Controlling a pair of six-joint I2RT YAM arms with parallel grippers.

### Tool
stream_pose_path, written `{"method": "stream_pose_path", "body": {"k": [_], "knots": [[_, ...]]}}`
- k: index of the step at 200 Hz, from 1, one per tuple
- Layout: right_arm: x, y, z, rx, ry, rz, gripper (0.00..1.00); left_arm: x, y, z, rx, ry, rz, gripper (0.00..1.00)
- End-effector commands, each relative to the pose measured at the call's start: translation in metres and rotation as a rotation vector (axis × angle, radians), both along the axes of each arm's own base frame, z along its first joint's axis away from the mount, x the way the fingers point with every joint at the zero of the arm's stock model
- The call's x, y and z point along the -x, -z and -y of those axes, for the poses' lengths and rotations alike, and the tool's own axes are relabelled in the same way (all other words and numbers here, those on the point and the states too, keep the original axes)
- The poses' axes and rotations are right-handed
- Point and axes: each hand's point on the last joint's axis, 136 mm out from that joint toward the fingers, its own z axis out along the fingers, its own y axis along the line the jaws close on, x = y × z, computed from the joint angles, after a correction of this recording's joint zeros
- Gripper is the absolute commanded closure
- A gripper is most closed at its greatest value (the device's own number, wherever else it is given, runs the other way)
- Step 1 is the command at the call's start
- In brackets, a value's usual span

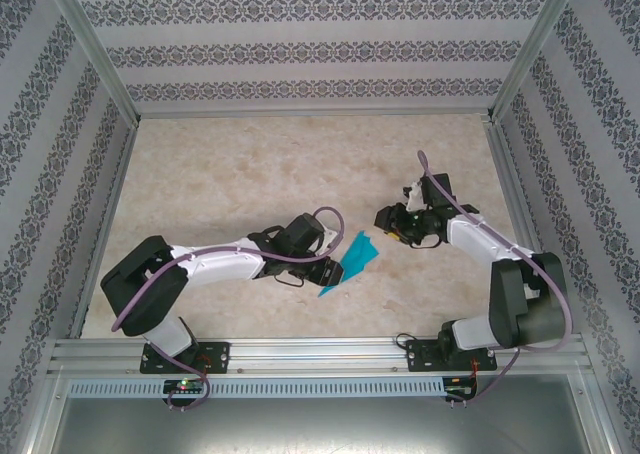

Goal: Fold a paper plane with a square sheet of paper (pick it up from the middle)
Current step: Fold the wing for the fifth time at the center of the table, then move a paper plane to the center of the table.

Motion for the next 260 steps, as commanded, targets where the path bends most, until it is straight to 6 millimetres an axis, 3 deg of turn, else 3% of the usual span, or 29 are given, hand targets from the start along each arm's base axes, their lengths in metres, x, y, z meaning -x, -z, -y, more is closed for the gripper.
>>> {"method": "stream_pose_path", "body": {"k": [1, 31, 79, 139, 170, 208, 260], "knots": [[0.015, -0.001, 0.001, -0.01, -0.016, -0.008, 0.54, 0.006, 0.007, -0.003, -0.081, 0.036, 0.007, 0.6], [0.027, 0.003, 0.002, -0.014, -0.016, -0.023, 0.51, 0.006, 0.014, 0.005, -0.139, 0.07, 0.029, 0.59], [0.039, 0.005, 0.004, -0.011, -0.013, -0.03, 0.49, -0.008, 0.03, -0.006, -0.27, 0.033, 0.069, 0.6], [0.044, 0.003, 0.002, -0.025, -0.022, -0.031, 0.49, -0.015, 0.031, -0.012, -0.304, -0.001, 0.083, 0.76], [0.051, 0.002, -0.01, -0.081, -0.026, -0.044, 0.49, -0.016, 0.028, -0.012, -0.261, -0.018, 0.062, 0.83], [0.061, 0.007, -0.024, -0.12, -0.024, -0.065, 0.49, -0.019, 0.024, -0.018, -0.249, -0.033, 0.057, 0.84], [0.064, 0.015, -0.06, -0.191, -0.039, -0.089, 0.48, -0.023, 0.012, -0.019, -0.185, -0.054, 0.05, 0.89]]}}
